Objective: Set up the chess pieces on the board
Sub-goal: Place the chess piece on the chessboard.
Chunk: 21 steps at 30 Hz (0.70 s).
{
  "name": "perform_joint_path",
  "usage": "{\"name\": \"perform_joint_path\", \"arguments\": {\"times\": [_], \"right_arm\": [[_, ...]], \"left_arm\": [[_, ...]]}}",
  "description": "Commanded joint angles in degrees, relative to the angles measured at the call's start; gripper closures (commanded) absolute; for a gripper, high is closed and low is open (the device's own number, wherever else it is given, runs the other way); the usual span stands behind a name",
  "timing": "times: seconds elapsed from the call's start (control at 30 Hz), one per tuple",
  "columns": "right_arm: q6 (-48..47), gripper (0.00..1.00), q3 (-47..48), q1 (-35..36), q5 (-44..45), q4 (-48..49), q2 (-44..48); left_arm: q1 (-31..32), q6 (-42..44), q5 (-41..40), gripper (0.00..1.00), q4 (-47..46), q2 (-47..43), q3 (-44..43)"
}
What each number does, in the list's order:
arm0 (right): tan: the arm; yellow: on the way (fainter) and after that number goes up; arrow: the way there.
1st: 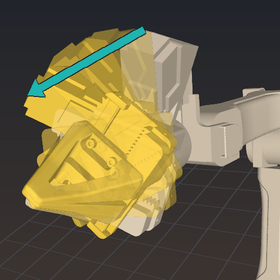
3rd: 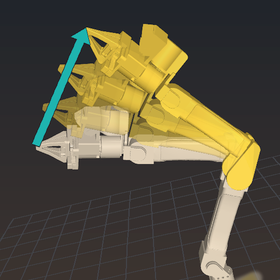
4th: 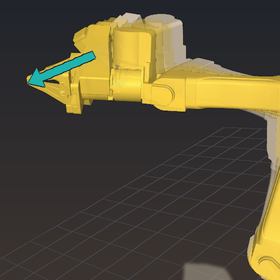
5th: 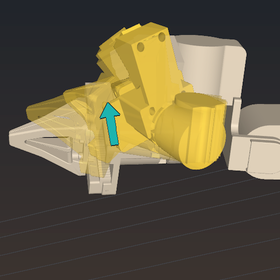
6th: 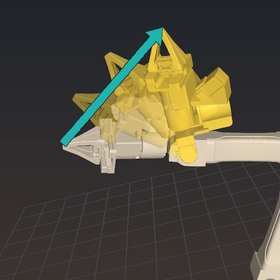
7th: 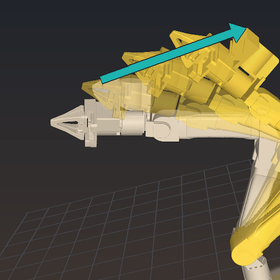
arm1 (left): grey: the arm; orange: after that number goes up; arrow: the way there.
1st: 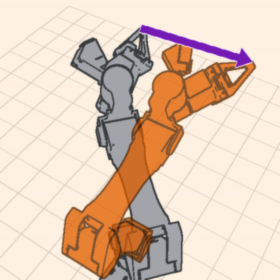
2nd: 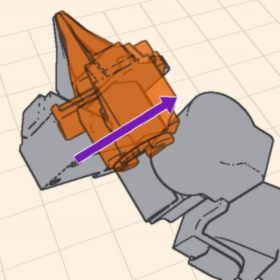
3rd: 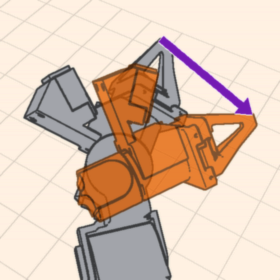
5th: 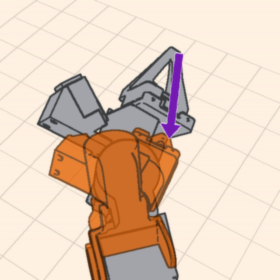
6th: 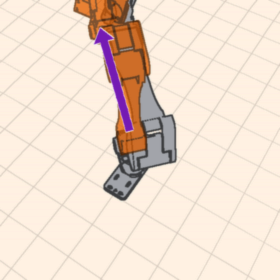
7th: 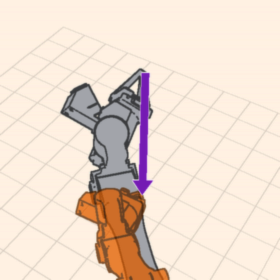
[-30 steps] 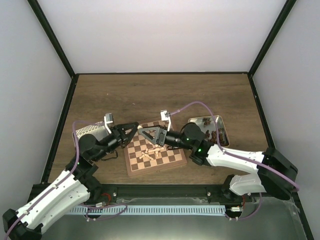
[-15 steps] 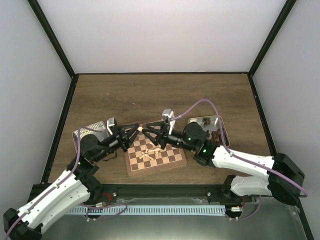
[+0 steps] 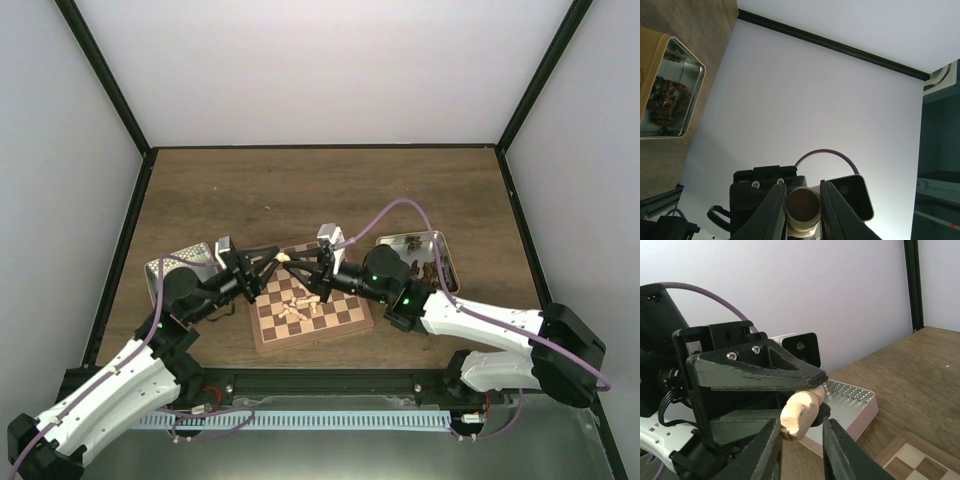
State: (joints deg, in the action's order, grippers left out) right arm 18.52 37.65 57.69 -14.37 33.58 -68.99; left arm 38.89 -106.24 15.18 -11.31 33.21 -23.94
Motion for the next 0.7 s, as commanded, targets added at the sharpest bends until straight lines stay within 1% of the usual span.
{"name": "perform_joint_path", "arguments": {"times": [0.0, 0.07, 0.13, 0.27, 0.4, 0.6, 0.67], "right_arm": [[-1.2, 0.79, 2.6, 0.6, -0.3, 1.4, -0.9], [-0.8, 0.83, 2.7, 0.6, 0.1, 2.0, -1.1], [-0.4, 0.84, 2.9, 0.6, -0.1, 2.8, -1.2], [-0.2, 0.79, 3.6, 0.7, -0.4, 3.0, -1.8], [-0.3, 0.79, 3.7, 0.7, -0.5, 3.1, -2.0], [1.0, 0.94, 3.7, 0.7, -0.5, 3.4, -1.7], [2.1, 0.96, 3.6, 0.7, 0.6, 3.2, -1.5]], "left_arm": [[0.0, -1.6, -0.3, 0.88, -1.7, -0.3, -1.0], [0.0, -1.6, 0.0, 0.88, -1.7, -0.3, -1.0], [0.0, -1.6, 0.0, 0.88, -1.5, -0.3, -0.9], [0.0, -1.7, -0.2, 0.88, -1.3, -0.4, -0.6], [0.1, -1.7, -0.3, 0.88, -1.1, -0.5, -0.5], [0.0, -1.7, -0.6, 0.88, -0.8, -0.6, -0.3], [0.0, -1.4, -0.7, 0.86, -0.6, -0.6, -0.3]]}}
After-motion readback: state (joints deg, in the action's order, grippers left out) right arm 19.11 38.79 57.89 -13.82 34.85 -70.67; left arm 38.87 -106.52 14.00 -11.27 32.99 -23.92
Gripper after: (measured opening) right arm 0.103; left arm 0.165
